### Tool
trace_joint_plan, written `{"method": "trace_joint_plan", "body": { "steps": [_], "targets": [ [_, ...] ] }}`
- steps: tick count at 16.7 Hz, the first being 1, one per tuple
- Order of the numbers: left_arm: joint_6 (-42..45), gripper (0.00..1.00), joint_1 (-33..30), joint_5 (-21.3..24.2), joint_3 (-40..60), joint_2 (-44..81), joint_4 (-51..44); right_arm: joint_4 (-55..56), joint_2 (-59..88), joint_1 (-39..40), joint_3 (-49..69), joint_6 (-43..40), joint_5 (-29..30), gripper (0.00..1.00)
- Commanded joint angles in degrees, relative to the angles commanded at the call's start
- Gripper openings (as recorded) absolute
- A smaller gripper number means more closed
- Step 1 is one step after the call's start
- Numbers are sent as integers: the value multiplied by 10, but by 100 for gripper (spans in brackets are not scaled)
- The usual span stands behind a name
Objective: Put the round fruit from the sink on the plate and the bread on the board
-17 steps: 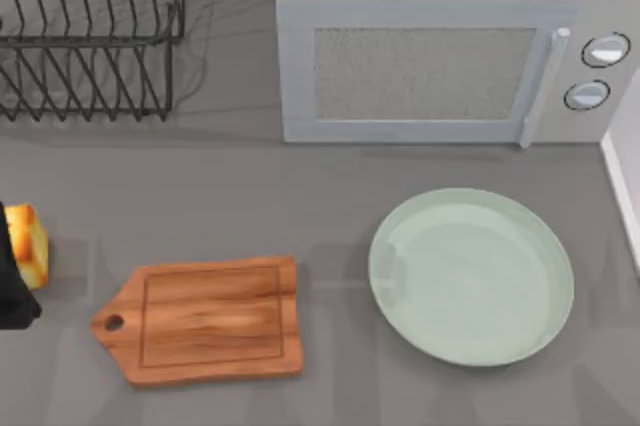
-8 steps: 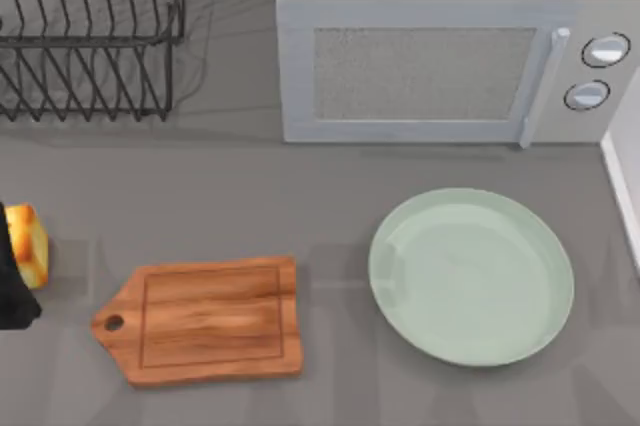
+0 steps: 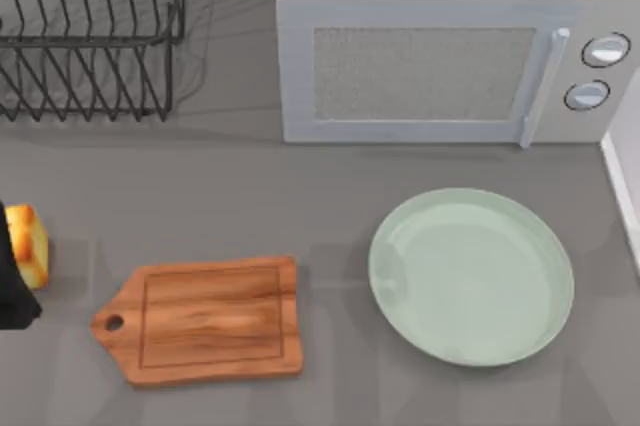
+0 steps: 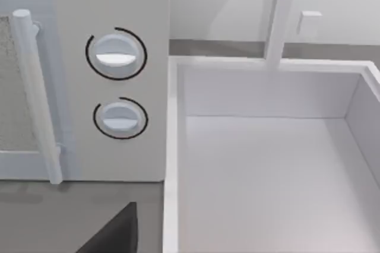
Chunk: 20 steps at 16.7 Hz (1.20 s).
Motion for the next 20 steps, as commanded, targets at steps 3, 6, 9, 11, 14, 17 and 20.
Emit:
{"method": "trace_joint_plan", "body": {
  "steps": [3, 6, 9, 11, 14, 17, 20],
  "targets": [
    [0, 100, 0, 0, 0, 0, 0, -83, 165, -21, 128, -19, 0, 100],
    [0, 100, 0, 0, 0, 0, 0, -175, 353, -44, 269, -41, 0, 100],
    [0, 100, 0, 0, 0, 0, 0, -267, 545, -67, 411, -62, 1, 100],
    [0, 100, 0, 0, 0, 0, 0, -325, 667, -81, 501, -76, 1, 100],
    [0, 100, 0, 0, 0, 0, 0, -400, 826, -100, 619, -93, 1, 100],
    [0, 100, 0, 0, 0, 0, 0, -457, 943, -114, 706, -107, 1, 100],
    [0, 100, 0, 0, 0, 0, 0, -490, 1007, -123, 755, -114, 1, 100]
  ]
}}
